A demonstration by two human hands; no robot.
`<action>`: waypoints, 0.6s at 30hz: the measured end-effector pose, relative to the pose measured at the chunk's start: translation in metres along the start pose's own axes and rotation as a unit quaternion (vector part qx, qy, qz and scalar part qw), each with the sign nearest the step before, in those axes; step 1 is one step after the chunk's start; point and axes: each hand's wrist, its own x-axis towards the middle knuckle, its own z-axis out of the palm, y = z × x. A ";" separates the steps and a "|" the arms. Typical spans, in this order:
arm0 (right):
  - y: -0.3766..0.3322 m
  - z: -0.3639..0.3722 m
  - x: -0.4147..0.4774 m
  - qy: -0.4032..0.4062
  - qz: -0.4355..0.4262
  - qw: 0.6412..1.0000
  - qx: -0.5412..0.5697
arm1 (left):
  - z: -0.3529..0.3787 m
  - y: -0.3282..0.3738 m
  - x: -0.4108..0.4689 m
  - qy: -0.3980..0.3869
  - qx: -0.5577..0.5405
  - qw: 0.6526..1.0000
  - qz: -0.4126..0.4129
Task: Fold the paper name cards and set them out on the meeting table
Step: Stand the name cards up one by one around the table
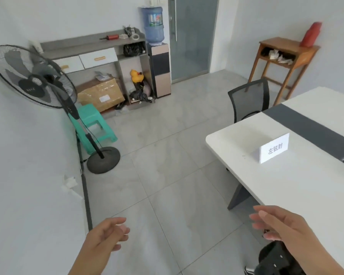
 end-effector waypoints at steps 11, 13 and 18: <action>-0.012 -0.028 0.174 0.143 0.059 0.987 0.034 | 0.113 0.113 0.209 -0.161 0.078 0.983 0.023; -0.024 -0.034 0.209 0.154 0.057 0.985 0.044 | 0.133 0.144 0.239 -0.183 0.098 0.978 0.034; -0.048 -0.050 0.288 0.163 0.071 0.982 0.057 | 0.175 0.189 0.312 -0.193 0.109 0.974 0.053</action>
